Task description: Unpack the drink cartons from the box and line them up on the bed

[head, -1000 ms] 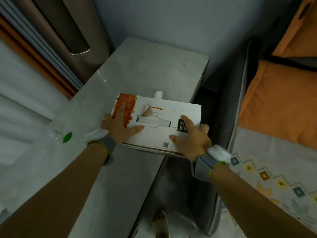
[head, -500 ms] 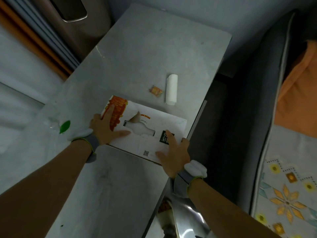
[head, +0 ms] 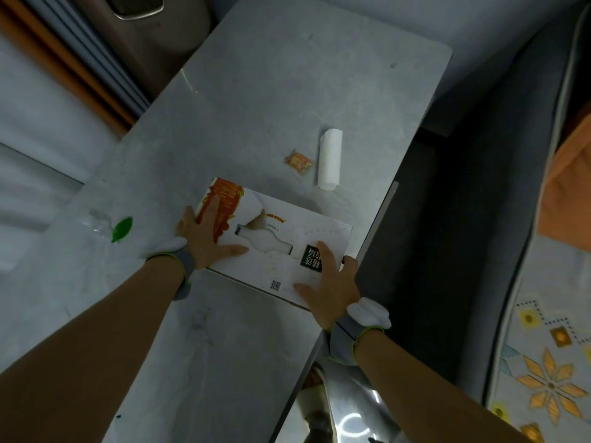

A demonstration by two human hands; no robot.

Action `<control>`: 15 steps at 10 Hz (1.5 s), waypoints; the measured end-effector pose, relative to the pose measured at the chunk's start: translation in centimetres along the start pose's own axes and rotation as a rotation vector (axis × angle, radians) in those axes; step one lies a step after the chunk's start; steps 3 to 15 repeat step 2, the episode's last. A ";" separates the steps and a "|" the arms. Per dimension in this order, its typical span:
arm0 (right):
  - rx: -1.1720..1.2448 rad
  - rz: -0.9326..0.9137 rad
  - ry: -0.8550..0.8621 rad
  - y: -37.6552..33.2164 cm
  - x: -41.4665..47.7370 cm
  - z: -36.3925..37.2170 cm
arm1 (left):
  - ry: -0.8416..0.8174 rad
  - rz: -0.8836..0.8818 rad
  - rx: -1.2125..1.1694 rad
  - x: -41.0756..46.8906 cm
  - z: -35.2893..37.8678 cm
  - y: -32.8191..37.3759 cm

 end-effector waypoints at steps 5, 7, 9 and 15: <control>-0.120 -0.020 0.050 0.1 -0.3 -1.4 | 0.140 0.034 0.004 -1.2 -0.5 1.1; -0.120 -0.020 0.050 0.1 -0.3 -1.4 | 0.140 0.034 0.004 -1.2 -0.5 1.1; -0.120 -0.020 0.050 0.1 -0.3 -1.4 | 0.140 0.034 0.004 -1.2 -0.5 1.1; -0.120 -0.020 0.050 0.1 -0.3 -1.4 | 0.140 0.034 0.004 -1.2 -0.5 1.1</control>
Point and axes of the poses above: each hand's wrist, its own x-axis towards the middle knuckle, its own z-axis out of the palm, y = z × x, the point moved 2 cm from there along x, towards the middle knuckle, and after that the axes turned 9 degrees about x, right-handed, at the moved point
